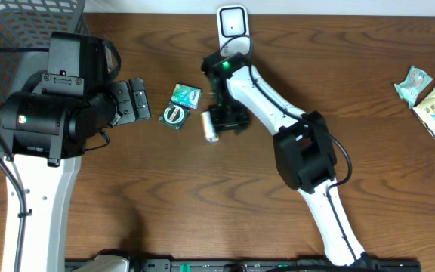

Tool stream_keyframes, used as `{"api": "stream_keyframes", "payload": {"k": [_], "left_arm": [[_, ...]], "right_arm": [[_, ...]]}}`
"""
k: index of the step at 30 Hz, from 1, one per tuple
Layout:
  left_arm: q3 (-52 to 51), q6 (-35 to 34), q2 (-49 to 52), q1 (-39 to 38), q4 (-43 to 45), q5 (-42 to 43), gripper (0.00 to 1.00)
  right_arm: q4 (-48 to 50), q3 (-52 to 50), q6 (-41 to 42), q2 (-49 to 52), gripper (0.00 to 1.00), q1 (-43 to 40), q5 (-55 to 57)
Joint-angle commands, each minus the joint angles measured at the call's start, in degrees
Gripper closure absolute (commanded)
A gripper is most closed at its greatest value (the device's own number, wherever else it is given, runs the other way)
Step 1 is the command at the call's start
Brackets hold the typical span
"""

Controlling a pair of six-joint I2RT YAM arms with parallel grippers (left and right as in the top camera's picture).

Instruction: Scan the item barcode

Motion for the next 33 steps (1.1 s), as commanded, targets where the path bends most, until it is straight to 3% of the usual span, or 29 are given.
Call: {"api": "stream_keyframes", "payload": {"k": [1, 9, 14, 23, 30, 33], "left_arm": [[-0.33, -0.26, -0.13, 0.20, -0.20, 0.37, 0.02], [-0.33, -0.26, -0.13, 0.20, -0.20, 0.37, 0.02], [-0.33, -0.26, -0.13, 0.20, -0.20, 0.37, 0.02], [-0.33, -0.26, -0.13, 0.20, -0.20, 0.37, 0.02], [-0.33, -0.26, -0.13, 0.20, -0.20, 0.37, 0.02], [-0.33, -0.26, -0.13, 0.20, -0.20, 0.37, 0.02]], "right_arm": [[-3.89, 2.01, 0.98, 1.11, 0.52, -2.82, 14.60], [-8.96, 8.00, 0.50, 1.11, 0.50, -3.72, 14.03], [-8.92, 13.55, -8.20, 1.11, 0.51, -3.65, -0.24], [-10.38, 23.43, -11.67, 1.11, 0.53, -3.10, -10.21], [-6.75, 19.93, -11.93, 1.25, 0.54, 1.07, -8.24], [-3.93, 16.02, -9.53, 1.25, 0.55, 2.93, -2.29]]}}
